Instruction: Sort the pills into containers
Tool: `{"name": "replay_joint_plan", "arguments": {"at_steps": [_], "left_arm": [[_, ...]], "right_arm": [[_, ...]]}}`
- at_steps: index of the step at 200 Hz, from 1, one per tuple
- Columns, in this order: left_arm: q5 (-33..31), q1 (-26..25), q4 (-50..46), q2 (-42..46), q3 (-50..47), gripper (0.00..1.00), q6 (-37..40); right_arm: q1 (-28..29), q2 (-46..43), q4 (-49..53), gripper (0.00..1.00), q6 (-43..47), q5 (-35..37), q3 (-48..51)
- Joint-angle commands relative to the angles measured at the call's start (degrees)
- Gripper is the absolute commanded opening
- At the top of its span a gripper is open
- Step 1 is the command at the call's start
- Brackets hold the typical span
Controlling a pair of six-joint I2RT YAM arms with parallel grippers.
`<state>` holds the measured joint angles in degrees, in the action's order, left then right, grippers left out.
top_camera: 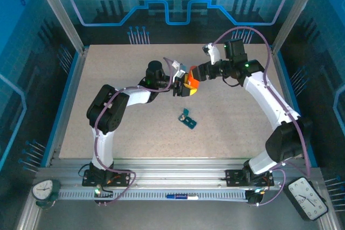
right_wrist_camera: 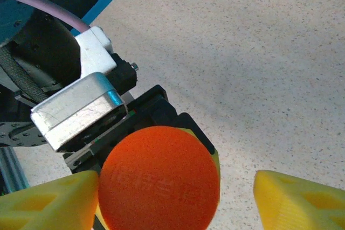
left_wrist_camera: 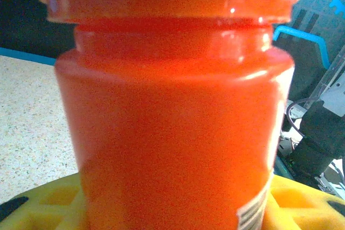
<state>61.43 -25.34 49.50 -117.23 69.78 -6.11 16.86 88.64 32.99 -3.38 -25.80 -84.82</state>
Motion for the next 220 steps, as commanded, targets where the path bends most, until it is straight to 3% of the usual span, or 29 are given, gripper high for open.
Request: {"name": "replay_joint_plan", "arguments": {"at_steps": [1,70,124,149,220], "left_arm": [[2.3,0.3,2.7,-0.5,1.7,0.0,-0.7],[2.5,0.3,2.5,-0.6,1.9,0.0,-0.9],[2.4,0.2,2.4,-0.4,1.8,0.0,-0.9],[2.3,0.3,1.6,-0.4,1.9,0.0,0.0],[-0.5,0.3,-17.0,2.7,2.3,0.0,16.7]], "right_arm": [[0.6,1.0,0.5,0.71,0.5,-2.2,-2.2],[0.9,2.3,1.1,0.67,0.4,-3.3,-2.7],[0.9,2.8,1.8,0.4,0.6,-3.9,-2.9],[0.7,2.5,2.4,0.32,1.6,-3.6,-3.3],[-0.5,0.7,6.3,0.26,6.1,-2.2,-7.0]]}}
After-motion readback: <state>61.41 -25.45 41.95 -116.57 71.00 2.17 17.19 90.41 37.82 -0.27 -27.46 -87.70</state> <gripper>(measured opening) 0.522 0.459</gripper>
